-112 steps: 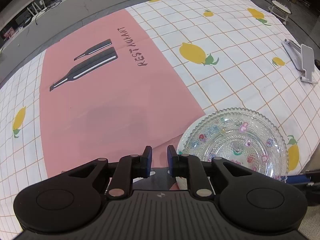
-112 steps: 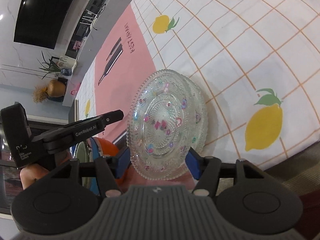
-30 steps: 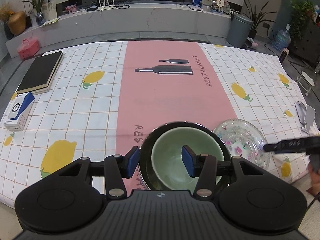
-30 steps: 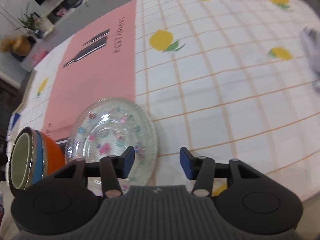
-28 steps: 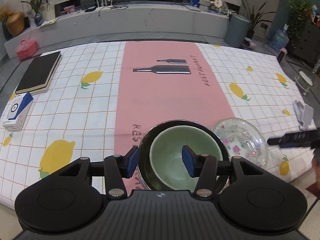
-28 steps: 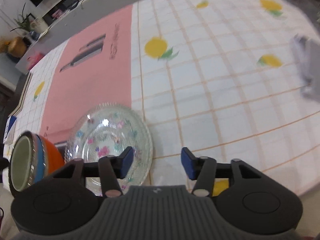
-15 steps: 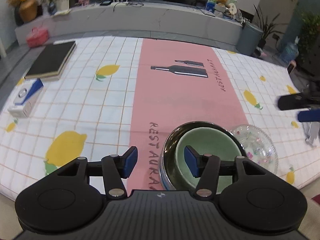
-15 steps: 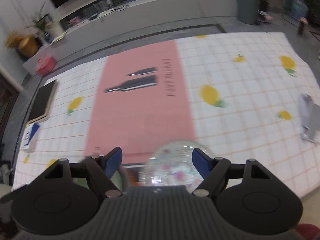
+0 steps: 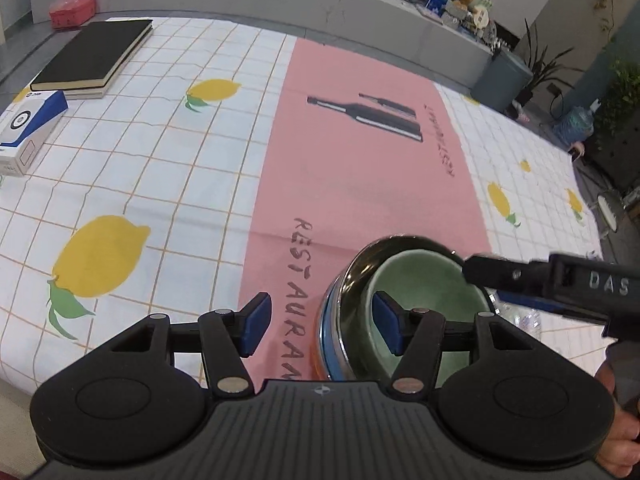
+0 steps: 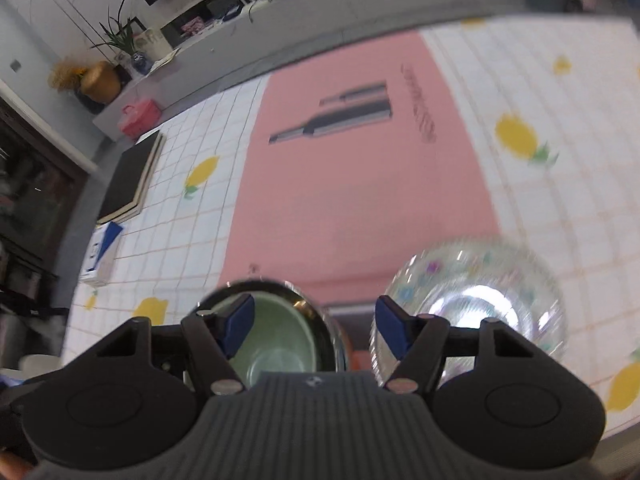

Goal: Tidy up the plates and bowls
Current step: 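Lift the bowl stack with both grippers and carry it over the plates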

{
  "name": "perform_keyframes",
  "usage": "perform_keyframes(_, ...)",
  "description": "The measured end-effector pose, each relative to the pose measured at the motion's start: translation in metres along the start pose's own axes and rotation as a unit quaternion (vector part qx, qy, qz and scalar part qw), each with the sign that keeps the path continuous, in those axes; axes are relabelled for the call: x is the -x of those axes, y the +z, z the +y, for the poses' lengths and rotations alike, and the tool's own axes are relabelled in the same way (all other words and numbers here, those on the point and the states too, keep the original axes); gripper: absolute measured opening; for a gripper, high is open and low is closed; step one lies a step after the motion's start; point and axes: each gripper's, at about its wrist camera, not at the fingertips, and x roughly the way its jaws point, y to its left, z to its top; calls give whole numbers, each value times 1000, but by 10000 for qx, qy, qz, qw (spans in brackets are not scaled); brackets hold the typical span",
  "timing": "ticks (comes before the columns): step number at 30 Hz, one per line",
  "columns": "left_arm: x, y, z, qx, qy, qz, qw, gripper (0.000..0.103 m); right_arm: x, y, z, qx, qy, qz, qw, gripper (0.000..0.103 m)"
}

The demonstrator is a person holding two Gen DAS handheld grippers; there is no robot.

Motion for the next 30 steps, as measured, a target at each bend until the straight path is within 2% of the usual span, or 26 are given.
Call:
perform_keyframes(4, -8, -2, 0, 81, -80, 188, 9998, 69, -11, -9, 2, 53, 194, 298, 9994, 67)
perform_keyframes(8, -18, -4, 0, 89, -51, 356, 9993, 69, -26, -15, 3, 87, 108, 566, 9983, 65)
perform_keyframes(12, -22, -5, 0, 100, -28, 329, 9994, 69, -40, -20, -5, 33, -54, 682, 9977, 49)
perform_keyframes(18, -32, -7, 2, 206, -157, 544, 9982, 69, -48, -20, -18, -284, 188, 785, 9963, 52)
perform_keyframes(22, -39, -7, 13, 500, -499, 627, 9955, 68, -50, -21, -21, -409, 281, 723, 9961, 54)
perform_keyframes(23, -42, -7, 17, 619, -640, 660, 9938, 65, -50, -21, -21, -388, 283, 701, 9964, 54)
perform_keyframes(24, -43, -8, 21, 756, -827, 679, 9914, 53, -50, -22, -20, -373, 291, 673, 9966, 53)
perform_keyframes(25, -44, -9, 24, 912, -972, 700, 9886, 53, -50, -23, -19, -386, 301, 633, 9968, 52)
perform_keyframes(30, -37, -10, 26, 1029, -716, 553, 9906, 53, -51, -27, -24, -712, 500, 638, 9942, 45)
